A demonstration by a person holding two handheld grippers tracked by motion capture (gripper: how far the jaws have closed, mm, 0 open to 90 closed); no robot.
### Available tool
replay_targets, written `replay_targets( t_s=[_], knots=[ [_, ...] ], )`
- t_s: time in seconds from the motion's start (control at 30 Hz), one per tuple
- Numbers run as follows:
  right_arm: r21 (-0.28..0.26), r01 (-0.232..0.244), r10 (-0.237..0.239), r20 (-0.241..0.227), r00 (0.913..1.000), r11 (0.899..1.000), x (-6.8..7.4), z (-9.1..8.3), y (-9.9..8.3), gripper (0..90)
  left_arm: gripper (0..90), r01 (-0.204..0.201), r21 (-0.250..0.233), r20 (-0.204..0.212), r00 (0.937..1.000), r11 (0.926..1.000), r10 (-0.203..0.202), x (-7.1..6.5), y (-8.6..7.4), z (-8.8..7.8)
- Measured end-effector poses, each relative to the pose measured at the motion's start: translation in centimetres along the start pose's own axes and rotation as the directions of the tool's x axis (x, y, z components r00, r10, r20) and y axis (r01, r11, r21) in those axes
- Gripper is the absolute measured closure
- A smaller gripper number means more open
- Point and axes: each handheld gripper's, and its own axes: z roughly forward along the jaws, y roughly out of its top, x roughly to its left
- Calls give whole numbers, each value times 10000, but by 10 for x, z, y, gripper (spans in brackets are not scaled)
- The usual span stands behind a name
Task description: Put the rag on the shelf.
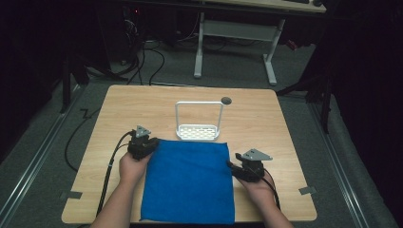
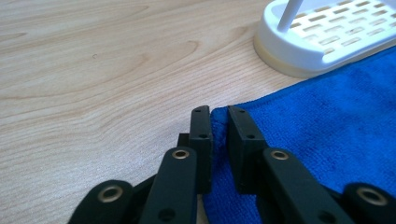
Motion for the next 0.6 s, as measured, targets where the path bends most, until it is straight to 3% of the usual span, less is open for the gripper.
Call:
replay_targets(
  t_s=[0.4,0.6],
  knots=[
    [868,-372,350,264,9990,9955,-15,47,30,519,851,-196,-171,108,9997,9997,198,-2,-1,-2],
    [1159,-617,584,321,9978,9913,-20,60,36,529,851,-262,-215,196,9995,9994,266,-2,-1,-2]
  ],
)
